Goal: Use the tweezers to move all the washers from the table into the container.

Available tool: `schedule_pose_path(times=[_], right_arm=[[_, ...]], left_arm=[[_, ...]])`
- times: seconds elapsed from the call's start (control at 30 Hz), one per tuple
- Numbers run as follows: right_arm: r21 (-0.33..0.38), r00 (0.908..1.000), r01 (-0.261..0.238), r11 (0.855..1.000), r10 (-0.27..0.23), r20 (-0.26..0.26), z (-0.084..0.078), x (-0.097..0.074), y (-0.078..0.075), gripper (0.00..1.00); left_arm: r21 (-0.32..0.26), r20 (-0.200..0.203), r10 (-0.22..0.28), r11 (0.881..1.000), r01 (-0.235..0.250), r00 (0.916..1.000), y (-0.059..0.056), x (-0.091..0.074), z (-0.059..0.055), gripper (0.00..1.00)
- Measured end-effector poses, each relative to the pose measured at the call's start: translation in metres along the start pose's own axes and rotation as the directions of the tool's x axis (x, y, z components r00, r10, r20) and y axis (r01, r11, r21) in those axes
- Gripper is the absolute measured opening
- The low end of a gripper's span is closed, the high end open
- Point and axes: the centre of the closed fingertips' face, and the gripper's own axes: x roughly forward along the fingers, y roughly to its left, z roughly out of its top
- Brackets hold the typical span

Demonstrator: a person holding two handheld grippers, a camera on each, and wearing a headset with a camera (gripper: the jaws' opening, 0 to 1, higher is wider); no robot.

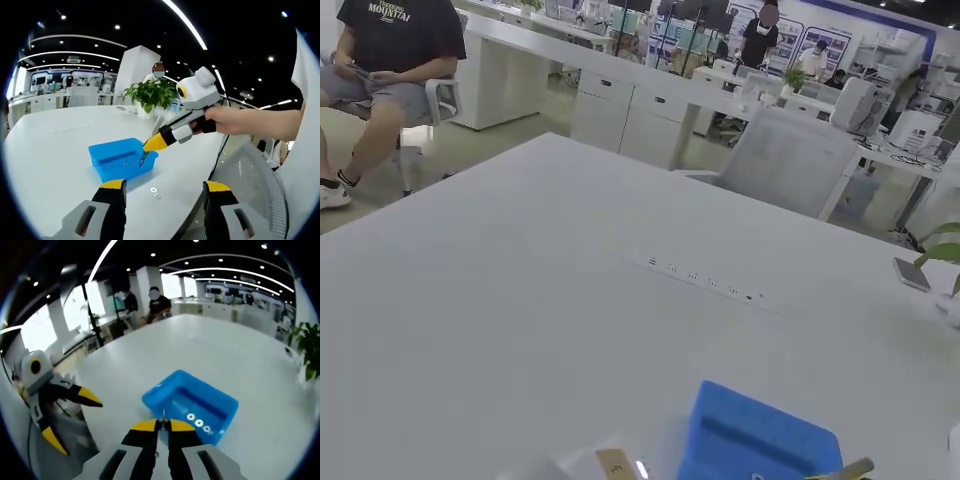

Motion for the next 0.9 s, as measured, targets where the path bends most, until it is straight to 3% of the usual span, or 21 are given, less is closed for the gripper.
schedule_pose_path(times=[0.5,0.9], right_arm=[[0.058,0.9958,-0.030,0.998,0.034,-0.085,-0.042,0.011,0.014,0.04],[0.063,0.9915,-0.034,0.997,0.041,-0.124,-0.052,0.010,0.016,0.04]], left_arm=[[0.007,-0.013,-0.006,1.000,0.006,0.9999,0.000,0.001,-0.004,0.61],[0.007,-0.015,-0.005,1.000,0.005,0.9999,0.000,0.001,-0.005,0.61]])
